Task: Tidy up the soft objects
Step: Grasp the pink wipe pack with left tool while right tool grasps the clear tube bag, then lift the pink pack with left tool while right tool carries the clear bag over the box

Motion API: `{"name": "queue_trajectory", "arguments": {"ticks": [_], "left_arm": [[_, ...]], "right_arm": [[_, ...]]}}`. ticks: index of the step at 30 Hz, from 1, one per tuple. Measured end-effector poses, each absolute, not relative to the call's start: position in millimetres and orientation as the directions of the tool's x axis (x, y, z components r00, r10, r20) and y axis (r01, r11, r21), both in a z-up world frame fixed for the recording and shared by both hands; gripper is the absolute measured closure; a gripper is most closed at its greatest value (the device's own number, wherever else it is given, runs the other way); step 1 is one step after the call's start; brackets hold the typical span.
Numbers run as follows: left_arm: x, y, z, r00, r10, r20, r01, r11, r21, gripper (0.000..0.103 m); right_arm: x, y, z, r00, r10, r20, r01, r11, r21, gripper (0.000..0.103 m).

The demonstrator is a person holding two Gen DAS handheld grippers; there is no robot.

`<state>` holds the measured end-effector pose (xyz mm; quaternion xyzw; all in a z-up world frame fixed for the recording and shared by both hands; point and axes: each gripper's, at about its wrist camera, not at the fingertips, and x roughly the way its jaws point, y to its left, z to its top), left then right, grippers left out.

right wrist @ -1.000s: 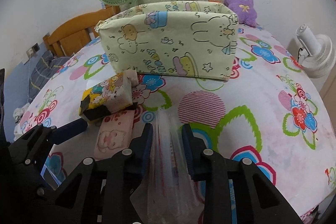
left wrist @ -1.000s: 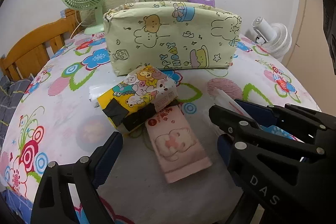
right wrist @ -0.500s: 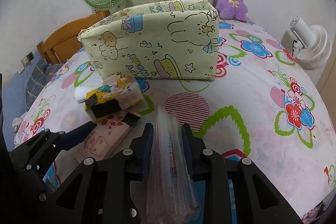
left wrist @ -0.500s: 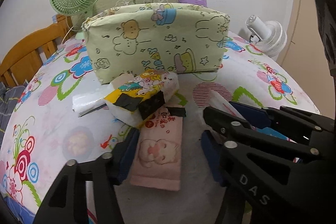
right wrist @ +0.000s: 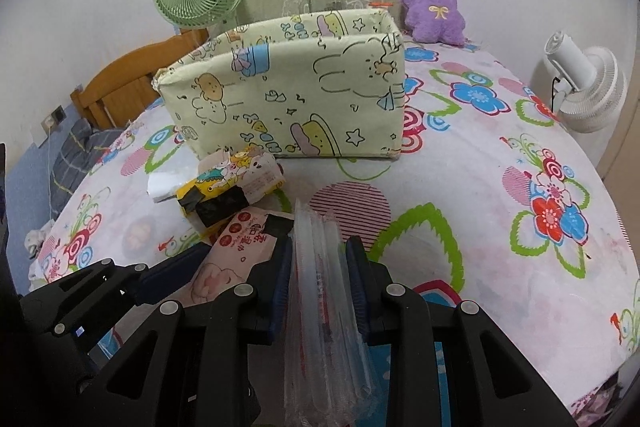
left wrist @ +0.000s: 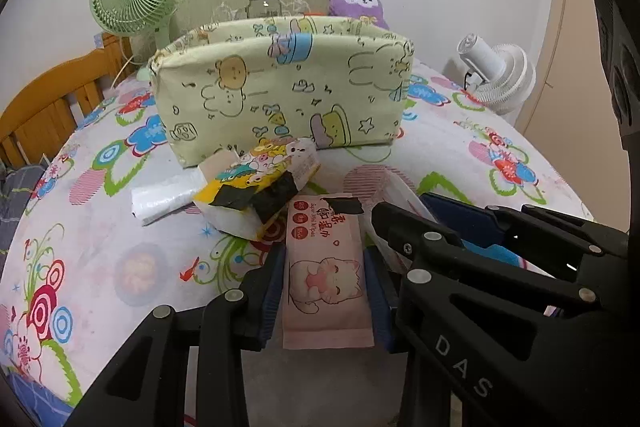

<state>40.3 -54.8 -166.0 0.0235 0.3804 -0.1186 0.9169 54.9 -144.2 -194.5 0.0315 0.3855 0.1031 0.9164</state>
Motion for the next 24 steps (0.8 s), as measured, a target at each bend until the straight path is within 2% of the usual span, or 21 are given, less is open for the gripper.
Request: {"name": "queue_trajectory", "arguments": {"ticks": [24], "left_arm": [[30, -56, -121, 0.745, -0.196, -0.638, 0.212, 0.976, -0.052, 0.064]], "right_arm": [[37, -151, -144, 0.749, 0.215, -0.627, -0.169, 0.977, 0.134, 0.075]]}}
